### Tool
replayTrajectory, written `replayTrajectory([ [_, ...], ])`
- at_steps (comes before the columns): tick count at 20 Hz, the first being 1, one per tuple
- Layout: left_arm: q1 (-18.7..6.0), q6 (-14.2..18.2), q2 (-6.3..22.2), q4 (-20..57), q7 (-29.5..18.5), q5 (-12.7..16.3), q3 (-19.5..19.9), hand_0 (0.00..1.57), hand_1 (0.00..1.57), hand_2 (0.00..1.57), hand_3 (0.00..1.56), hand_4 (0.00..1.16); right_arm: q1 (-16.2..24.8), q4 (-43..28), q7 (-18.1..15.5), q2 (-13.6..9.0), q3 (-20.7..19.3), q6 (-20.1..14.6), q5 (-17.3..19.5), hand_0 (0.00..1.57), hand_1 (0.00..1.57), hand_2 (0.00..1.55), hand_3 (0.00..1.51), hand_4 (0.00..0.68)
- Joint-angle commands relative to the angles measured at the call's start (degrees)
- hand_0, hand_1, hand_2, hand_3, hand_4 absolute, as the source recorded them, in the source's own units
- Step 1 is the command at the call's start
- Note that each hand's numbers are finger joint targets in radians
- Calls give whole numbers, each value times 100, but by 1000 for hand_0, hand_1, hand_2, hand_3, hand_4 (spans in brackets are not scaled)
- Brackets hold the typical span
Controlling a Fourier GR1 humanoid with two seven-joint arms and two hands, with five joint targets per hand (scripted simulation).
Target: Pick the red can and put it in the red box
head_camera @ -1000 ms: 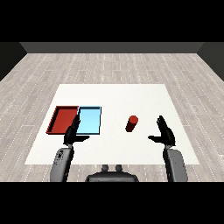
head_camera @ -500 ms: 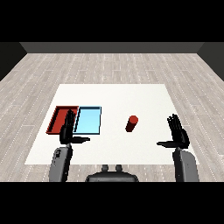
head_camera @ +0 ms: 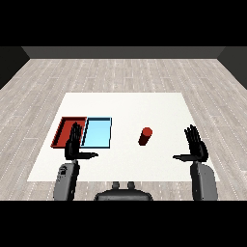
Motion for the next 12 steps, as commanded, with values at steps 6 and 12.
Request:
replayTrajectory([
  [6,365,-167,-39,-93,-249,88,5,0,0,0,0,0,-170,108,82,372,277,-120,250,0,0,0,0,0],
  [12,-186,-76,15,120,-96,148,174,0,0,0,0,0,-411,563,42,367,310,-158,386,0,0,0,0,0],
])
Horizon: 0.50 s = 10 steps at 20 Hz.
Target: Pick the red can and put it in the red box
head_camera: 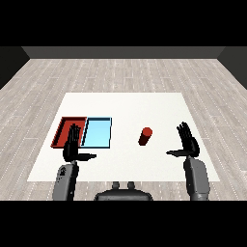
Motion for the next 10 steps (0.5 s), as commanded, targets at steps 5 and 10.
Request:
replayTrajectory([
  [5,245,-244,74,97,-314,146,131,0,0,0,0,0,-219,24,459,196,162,-176,-81,0,0,0,0,0],
  [10,-307,-134,160,152,175,347,322,0,0,0,0,0,-465,553,408,422,211,-101,-271,0,0,0,0,0],
])
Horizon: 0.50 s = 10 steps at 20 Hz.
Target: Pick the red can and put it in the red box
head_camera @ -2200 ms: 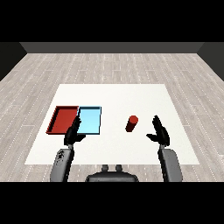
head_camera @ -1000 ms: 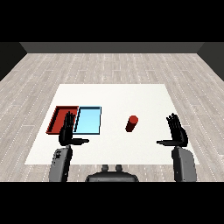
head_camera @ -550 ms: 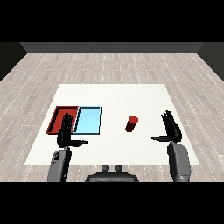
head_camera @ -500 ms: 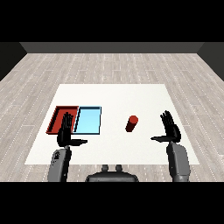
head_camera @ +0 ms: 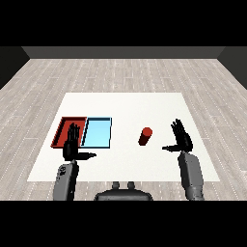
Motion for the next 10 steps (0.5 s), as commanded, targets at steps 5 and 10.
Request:
replayTrajectory([
  [5,107,255,-214,-290,51,-191,-215,0,0,0,0,0,-3,393,-152,300,158,-20,-95,0,0,0,0,0],
  [10,91,30,34,-166,122,6,43,0,0,0,0,0,-272,994,-480,451,291,-240,103,0,0,0,0,0],
])
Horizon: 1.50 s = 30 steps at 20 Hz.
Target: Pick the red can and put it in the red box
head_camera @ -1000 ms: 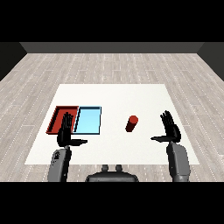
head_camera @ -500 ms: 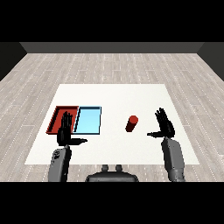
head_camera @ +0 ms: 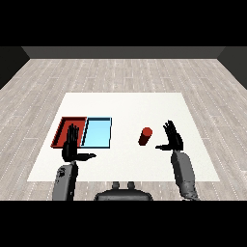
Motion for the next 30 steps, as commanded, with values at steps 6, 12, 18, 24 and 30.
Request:
replayTrajectory([
  [6,-85,-170,139,159,-109,80,135,0,0,0,0,0,267,108,-228,331,319,-66,58,0,0,0,0,0],
  [12,164,-75,-103,160,-360,-83,-132,0,0,0,0,0,-124,-55,365,409,338,-294,-215,0,0,0,0,0],
  [18,-152,122,-204,276,-222,-162,-183,0,0,0,0,0,-533,679,6,703,475,-519,-59,0,0,0,0,0],
  [24,328,24,-206,-426,-14,-91,-318,0,0,0,0,0,-955,1398,-238,572,427,-379,-19,0,0,0,0,0],
  [30,-4,2,-188,288,-411,-171,-240,0,0,0,0,0,-826,1415,-290,515,383,-473,-94,0,0,0,0,0],
])
